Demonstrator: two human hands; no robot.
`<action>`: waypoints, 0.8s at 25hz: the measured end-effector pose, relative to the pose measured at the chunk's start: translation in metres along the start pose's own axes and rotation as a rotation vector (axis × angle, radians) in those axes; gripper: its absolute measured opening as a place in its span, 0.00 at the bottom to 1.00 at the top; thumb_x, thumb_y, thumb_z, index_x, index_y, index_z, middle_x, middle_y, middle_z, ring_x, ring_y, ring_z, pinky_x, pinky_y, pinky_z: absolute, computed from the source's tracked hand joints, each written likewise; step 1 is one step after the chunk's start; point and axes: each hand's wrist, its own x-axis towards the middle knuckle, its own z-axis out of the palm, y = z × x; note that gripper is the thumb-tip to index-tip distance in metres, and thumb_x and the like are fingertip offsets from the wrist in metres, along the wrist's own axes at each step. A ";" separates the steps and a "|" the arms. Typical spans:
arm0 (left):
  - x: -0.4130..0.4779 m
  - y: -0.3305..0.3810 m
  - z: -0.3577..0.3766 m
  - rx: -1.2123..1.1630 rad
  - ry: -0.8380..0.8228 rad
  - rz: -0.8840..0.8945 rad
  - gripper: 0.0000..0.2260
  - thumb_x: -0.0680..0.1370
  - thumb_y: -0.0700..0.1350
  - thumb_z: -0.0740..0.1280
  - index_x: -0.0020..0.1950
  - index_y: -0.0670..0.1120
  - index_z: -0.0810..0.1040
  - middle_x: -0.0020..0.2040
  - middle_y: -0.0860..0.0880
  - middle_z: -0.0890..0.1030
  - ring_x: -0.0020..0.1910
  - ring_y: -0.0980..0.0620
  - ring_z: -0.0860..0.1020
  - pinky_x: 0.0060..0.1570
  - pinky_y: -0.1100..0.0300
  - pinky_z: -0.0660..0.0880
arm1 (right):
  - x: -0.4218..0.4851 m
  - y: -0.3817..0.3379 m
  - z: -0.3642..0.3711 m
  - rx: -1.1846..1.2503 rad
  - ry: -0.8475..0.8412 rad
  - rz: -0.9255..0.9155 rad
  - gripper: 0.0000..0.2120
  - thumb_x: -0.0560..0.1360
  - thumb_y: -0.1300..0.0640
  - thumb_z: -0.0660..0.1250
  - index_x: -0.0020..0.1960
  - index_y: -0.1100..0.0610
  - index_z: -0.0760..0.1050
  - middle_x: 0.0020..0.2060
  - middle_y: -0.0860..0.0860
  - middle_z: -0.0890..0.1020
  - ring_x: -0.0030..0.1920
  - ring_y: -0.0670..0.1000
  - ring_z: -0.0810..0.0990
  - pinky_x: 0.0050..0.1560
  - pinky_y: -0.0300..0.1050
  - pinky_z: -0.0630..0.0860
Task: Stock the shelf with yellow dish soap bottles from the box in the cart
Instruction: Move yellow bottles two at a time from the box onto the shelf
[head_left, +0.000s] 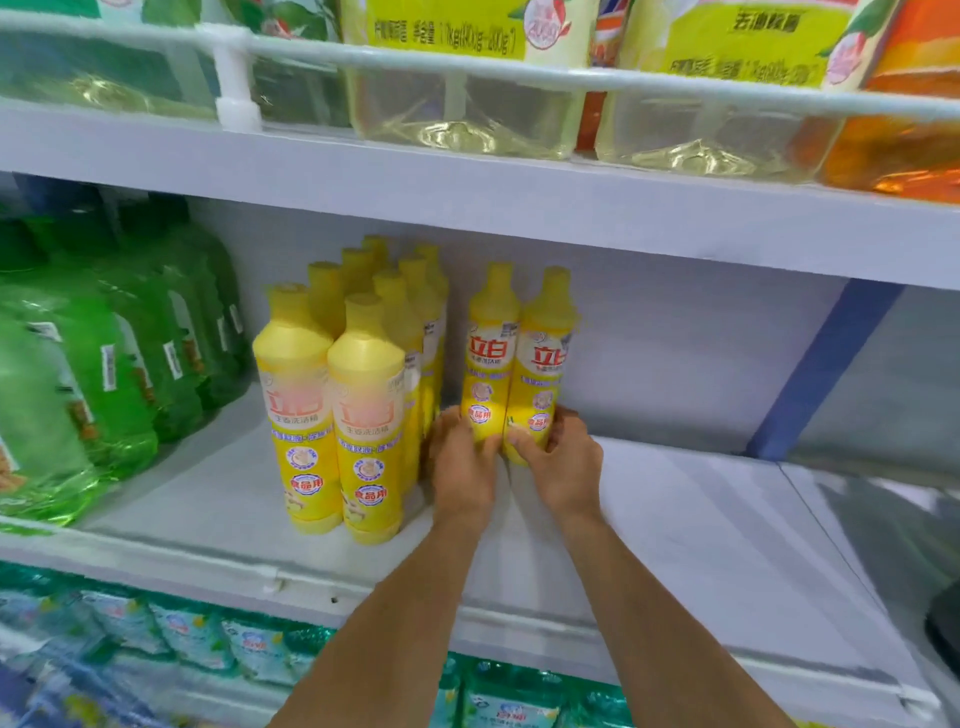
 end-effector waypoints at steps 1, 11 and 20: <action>0.004 -0.003 0.005 -0.006 0.014 -0.003 0.21 0.77 0.47 0.72 0.67 0.42 0.72 0.66 0.42 0.77 0.66 0.43 0.74 0.66 0.55 0.68 | 0.004 0.003 0.004 -0.001 0.000 -0.005 0.19 0.69 0.50 0.79 0.57 0.52 0.78 0.49 0.49 0.86 0.49 0.52 0.84 0.45 0.41 0.74; 0.016 -0.007 0.010 -0.028 0.064 0.039 0.20 0.74 0.51 0.75 0.61 0.43 0.75 0.59 0.43 0.82 0.59 0.42 0.80 0.58 0.50 0.77 | 0.009 0.013 0.013 -0.005 0.003 -0.008 0.23 0.67 0.48 0.81 0.58 0.52 0.78 0.50 0.49 0.87 0.50 0.51 0.85 0.50 0.45 0.80; 0.022 -0.012 0.015 -0.021 0.066 0.057 0.20 0.74 0.52 0.75 0.61 0.45 0.75 0.59 0.45 0.82 0.58 0.43 0.80 0.56 0.50 0.79 | 0.014 0.015 0.017 -0.024 0.026 -0.017 0.24 0.68 0.47 0.80 0.60 0.52 0.78 0.52 0.49 0.86 0.51 0.52 0.85 0.52 0.44 0.80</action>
